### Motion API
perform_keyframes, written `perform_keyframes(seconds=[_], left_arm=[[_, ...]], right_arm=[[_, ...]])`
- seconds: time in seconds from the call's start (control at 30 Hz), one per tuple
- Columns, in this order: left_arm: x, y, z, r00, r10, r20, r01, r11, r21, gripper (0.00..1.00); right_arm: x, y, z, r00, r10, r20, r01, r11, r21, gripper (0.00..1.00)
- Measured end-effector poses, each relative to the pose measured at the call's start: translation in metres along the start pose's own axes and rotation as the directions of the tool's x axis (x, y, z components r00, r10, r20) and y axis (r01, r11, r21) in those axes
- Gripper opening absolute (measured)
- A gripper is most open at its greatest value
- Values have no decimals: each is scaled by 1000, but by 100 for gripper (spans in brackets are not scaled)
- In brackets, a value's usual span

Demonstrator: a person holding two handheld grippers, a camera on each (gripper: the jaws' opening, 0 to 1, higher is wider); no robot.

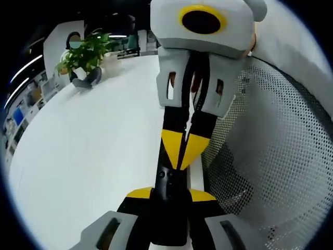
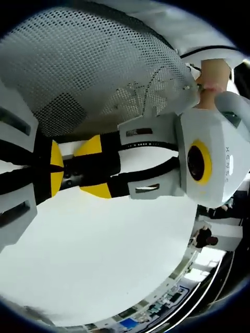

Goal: Press the specified remote control buttons in sequence, fully releasing each button before pressing the next.

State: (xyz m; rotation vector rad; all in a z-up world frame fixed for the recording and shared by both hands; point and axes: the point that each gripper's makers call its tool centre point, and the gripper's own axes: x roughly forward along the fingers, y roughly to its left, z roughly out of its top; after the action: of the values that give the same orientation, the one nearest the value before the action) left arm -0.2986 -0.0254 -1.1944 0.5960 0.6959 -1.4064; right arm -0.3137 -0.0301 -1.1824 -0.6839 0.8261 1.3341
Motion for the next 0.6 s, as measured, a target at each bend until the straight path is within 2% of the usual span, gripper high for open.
perform_keyframes(seconds=[0.13,0.23,0.47,0.53,0.57,0.6], left_arm=[[1,0,0,1000,4,0,-4,1000,0,24],[1,0,0,1000,5,3,-5,1000,1,24],[1,0,0,1000,2,-7,-1,1000,14,24],[0,0,0,1000,-1,-3,1,1000,14,24],[0,0,0,1000,-3,2,3,1000,9,24],[0,0,0,1000,-5,4,5,1000,4,24]], right_arm=[[5,6,5,1000,14,0,-14,1000,-26,0],[5,6,3,999,-5,-43,1,995,-95,0],[6,6,2,998,-6,-59,-1,994,-109,0],[5,6,2,999,-4,-32,1,997,-83,0],[4,5,2,1000,6,-12,-6,1000,-18,0],[3,5,3,1000,11,-4,-11,1000,8,0]])
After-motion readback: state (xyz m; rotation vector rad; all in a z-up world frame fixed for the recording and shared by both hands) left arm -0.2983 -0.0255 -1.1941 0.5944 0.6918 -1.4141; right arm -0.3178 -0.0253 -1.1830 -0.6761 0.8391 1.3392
